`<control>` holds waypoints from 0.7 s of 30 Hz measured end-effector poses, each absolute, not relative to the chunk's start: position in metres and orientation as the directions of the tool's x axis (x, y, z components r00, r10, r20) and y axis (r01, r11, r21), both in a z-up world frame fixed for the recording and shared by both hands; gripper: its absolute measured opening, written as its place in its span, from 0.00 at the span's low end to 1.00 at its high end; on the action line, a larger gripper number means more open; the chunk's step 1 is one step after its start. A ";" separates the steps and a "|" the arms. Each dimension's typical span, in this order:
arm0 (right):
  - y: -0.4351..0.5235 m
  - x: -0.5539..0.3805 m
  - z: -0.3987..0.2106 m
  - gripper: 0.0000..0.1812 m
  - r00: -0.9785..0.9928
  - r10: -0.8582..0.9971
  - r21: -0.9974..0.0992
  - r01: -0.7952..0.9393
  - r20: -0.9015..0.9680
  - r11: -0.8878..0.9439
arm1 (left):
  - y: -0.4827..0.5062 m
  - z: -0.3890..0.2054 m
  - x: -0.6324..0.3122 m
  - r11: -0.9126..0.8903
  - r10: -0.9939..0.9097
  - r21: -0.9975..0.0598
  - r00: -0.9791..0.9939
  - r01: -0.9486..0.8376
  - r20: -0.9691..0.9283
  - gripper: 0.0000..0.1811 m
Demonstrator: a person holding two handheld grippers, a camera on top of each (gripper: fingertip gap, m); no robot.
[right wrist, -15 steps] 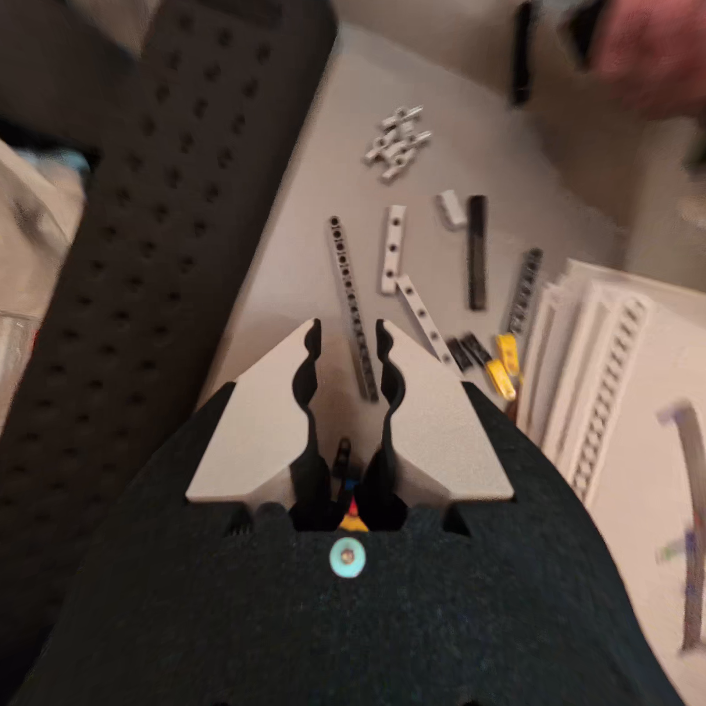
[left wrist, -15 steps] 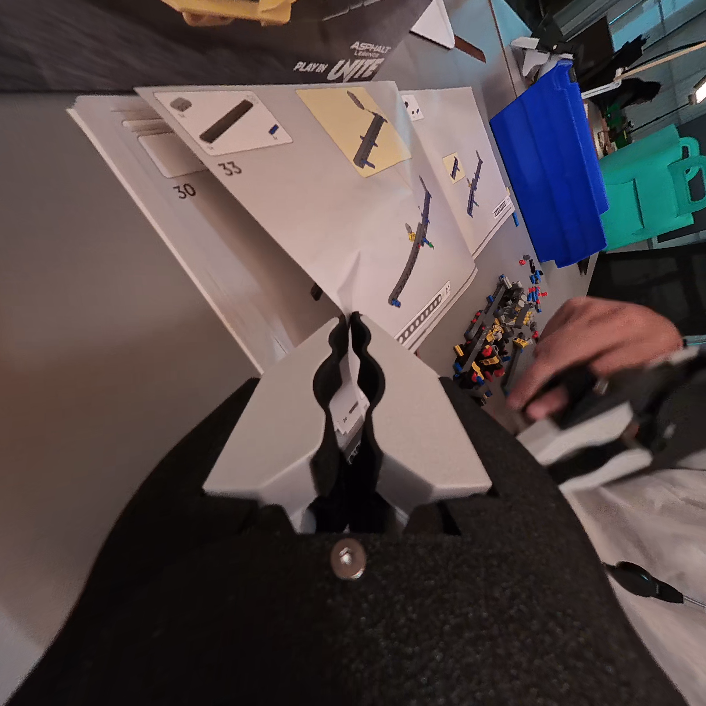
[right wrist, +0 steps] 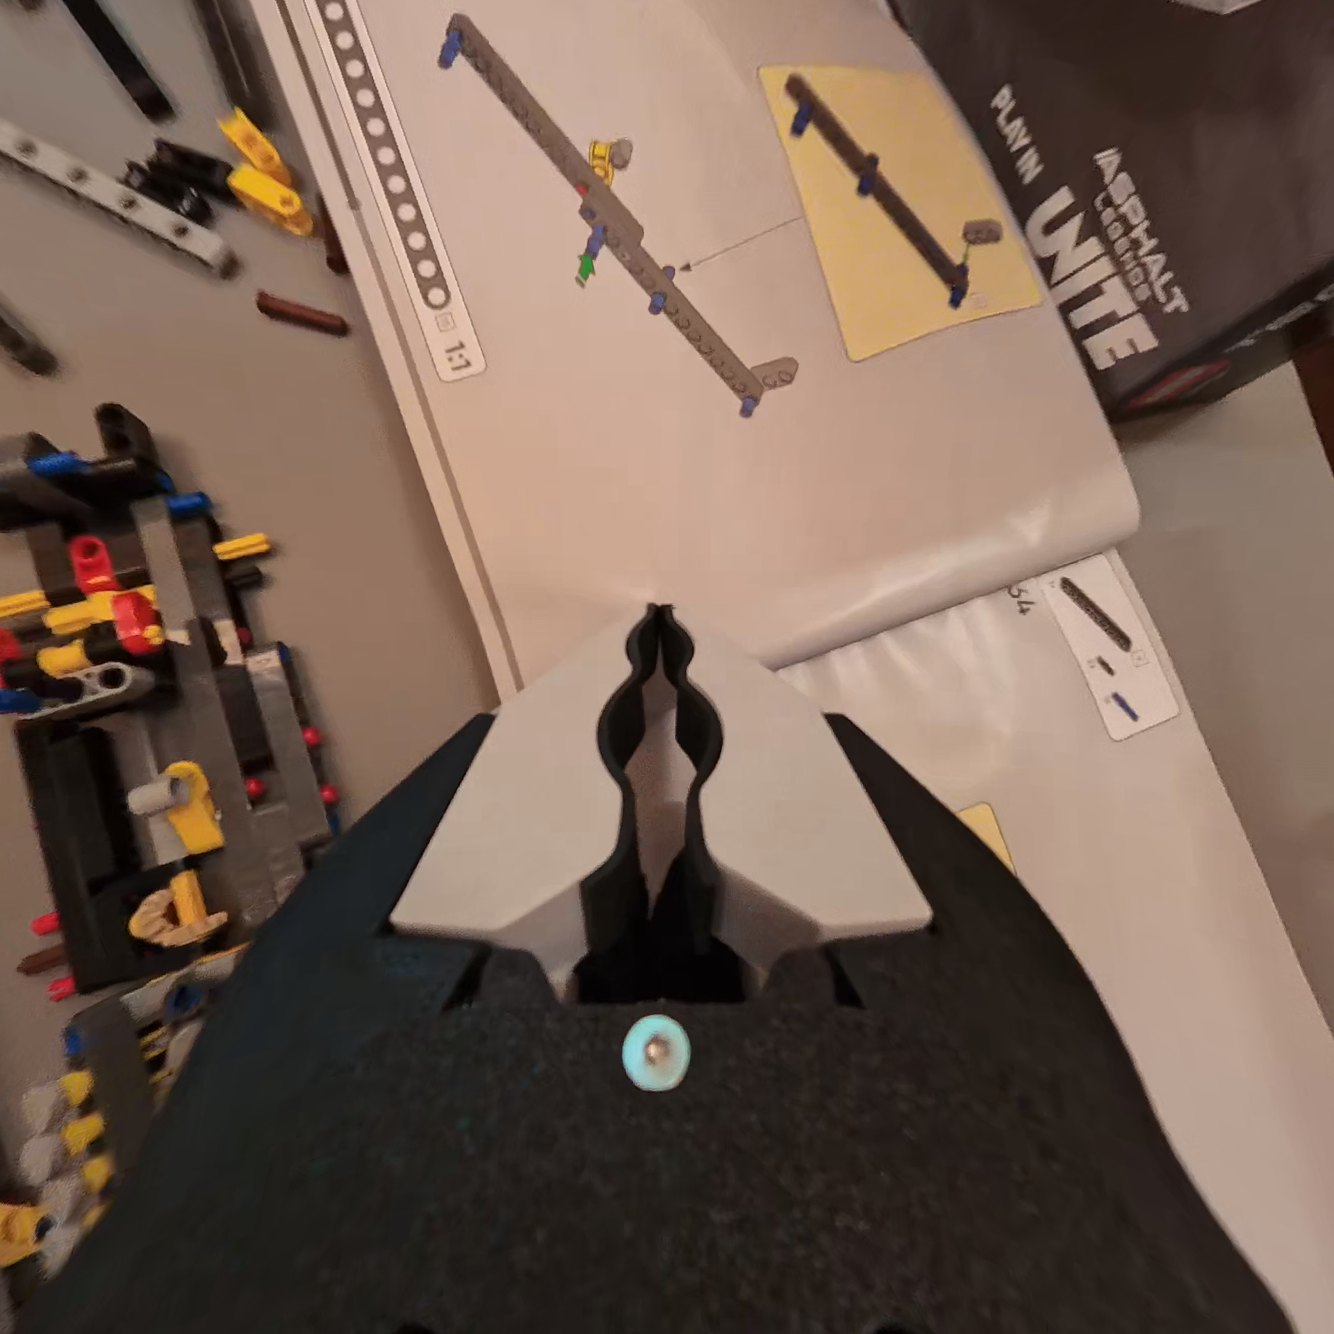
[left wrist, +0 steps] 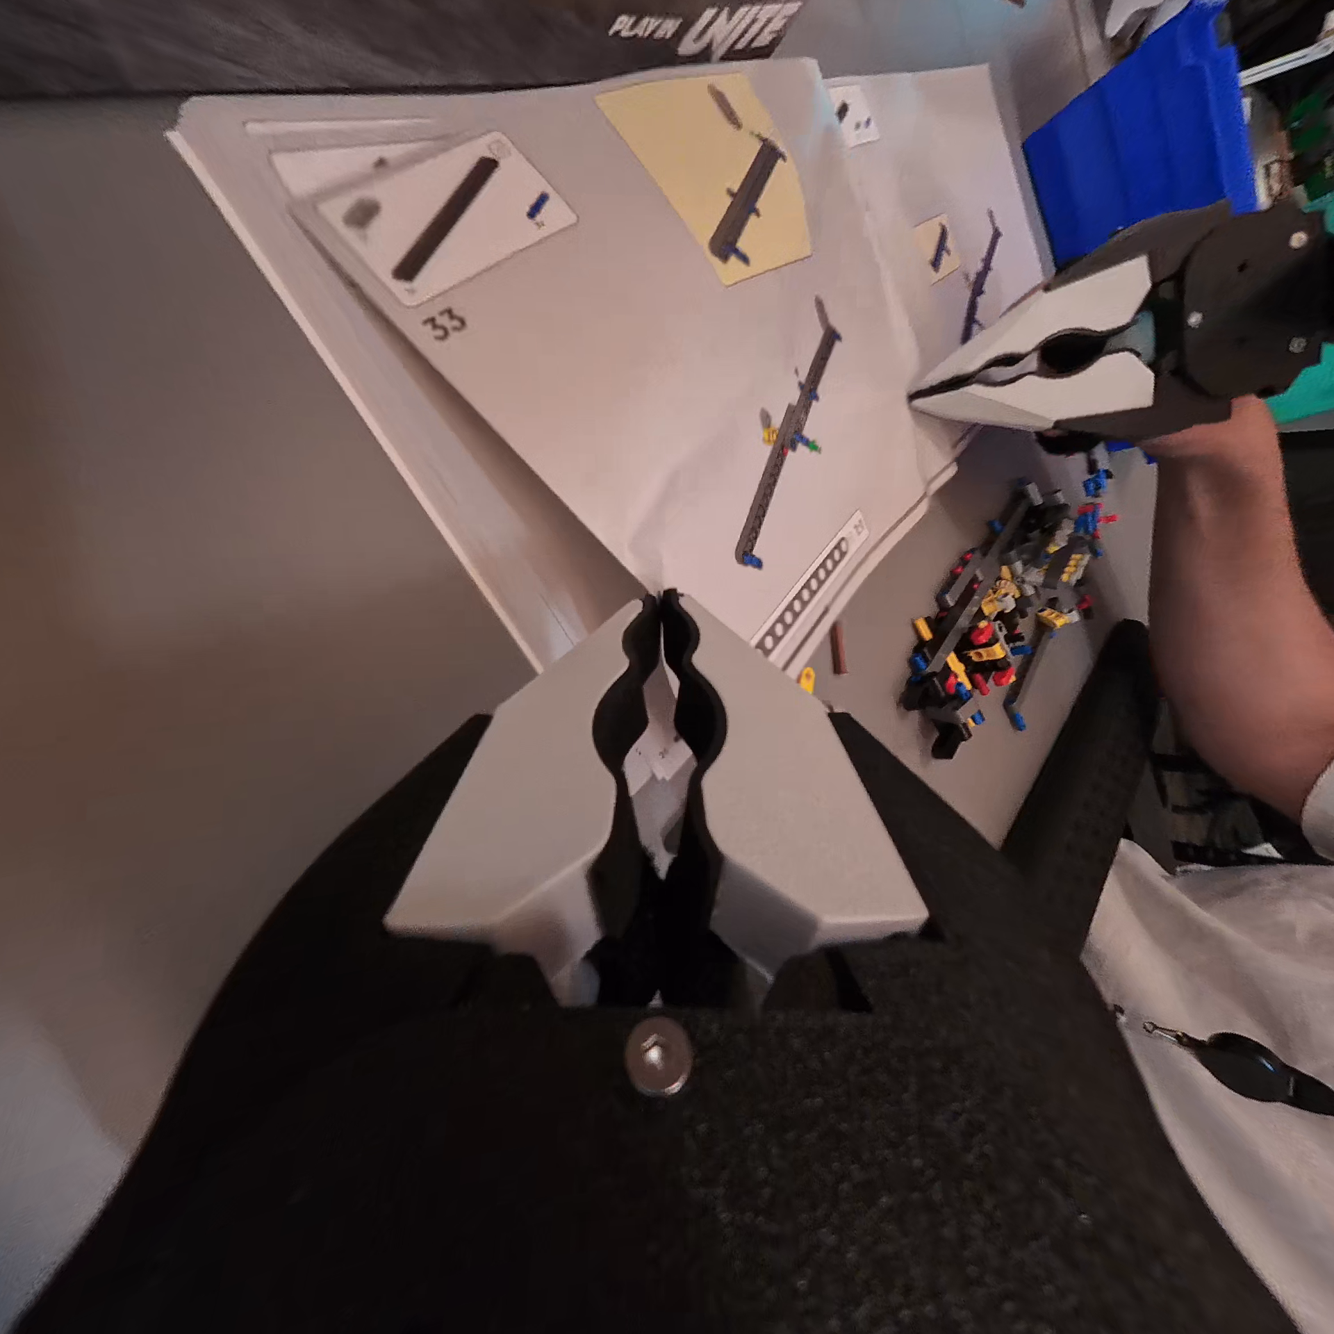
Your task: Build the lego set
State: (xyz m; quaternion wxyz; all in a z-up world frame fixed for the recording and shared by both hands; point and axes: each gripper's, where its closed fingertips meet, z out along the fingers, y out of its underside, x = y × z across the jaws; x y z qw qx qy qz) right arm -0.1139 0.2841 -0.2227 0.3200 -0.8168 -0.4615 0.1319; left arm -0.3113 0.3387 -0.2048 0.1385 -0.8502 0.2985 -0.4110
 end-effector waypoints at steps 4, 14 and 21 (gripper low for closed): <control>0.286 -0.118 -0.231 0.00 0.511 0.848 -0.634 0.703 0.136 -0.322 | 0.346 -0.213 -0.323 -0.773 -0.629 -0.484 0.596 -0.411 0.499 0.00; 0.285 -0.118 -0.233 0.00 0.555 0.831 -0.715 0.595 0.037 -0.366 | 0.342 -0.151 -0.167 -0.422 -0.875 -0.746 0.445 -0.515 0.189 0.02; 0.285 -0.117 -0.233 0.00 0.570 0.820 -0.726 0.584 0.049 -0.362 | 0.370 -0.226 -0.072 -0.492 -0.859 -0.616 0.459 -0.615 0.228 0.00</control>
